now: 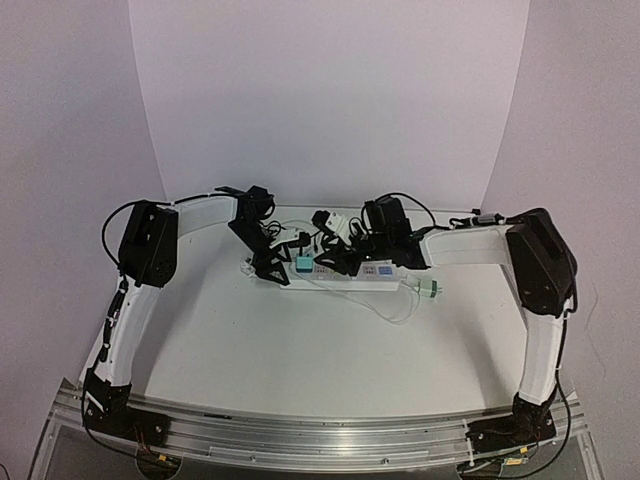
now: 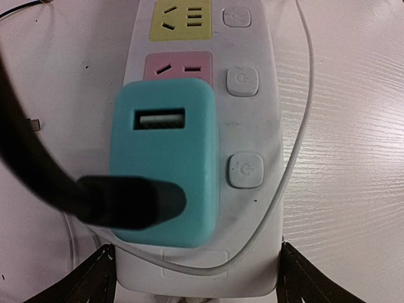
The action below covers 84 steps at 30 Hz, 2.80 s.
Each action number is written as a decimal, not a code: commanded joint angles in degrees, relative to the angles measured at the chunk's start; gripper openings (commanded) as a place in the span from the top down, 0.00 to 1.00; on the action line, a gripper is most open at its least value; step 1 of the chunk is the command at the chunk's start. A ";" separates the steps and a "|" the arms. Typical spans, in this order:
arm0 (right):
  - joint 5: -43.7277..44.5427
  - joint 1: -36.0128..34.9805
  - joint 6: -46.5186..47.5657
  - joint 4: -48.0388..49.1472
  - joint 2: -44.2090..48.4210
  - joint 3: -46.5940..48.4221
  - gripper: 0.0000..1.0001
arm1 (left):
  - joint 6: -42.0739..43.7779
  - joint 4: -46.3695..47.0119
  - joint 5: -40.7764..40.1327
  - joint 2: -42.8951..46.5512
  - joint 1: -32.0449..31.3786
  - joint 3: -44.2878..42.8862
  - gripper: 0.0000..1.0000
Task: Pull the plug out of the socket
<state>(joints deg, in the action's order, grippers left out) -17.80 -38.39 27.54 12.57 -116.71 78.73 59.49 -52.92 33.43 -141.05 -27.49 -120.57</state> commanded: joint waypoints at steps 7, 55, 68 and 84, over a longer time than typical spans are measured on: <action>-0.14 -2.43 -2.72 8.99 -5.24 2.00 0.54 | -1.57 0.52 -0.36 2.99 0.06 0.61 0.18; 3.55 -5.82 -2.19 6.33 3.29 2.86 1.00 | -3.29 1.16 -0.60 4.47 1.20 -3.18 0.00; 6.78 -2.98 -0.43 6.66 13.44 1.12 1.00 | -4.87 1.34 2.39 7.54 5.02 -4.76 0.00; 23.66 5.87 -6.34 12.88 11.42 10.93 1.00 | -7.54 5.56 1.43 9.38 6.38 -0.26 0.01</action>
<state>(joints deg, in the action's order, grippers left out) -0.89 -34.62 22.70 21.54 -103.48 84.44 52.56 -48.80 34.33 -136.39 -20.84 -121.54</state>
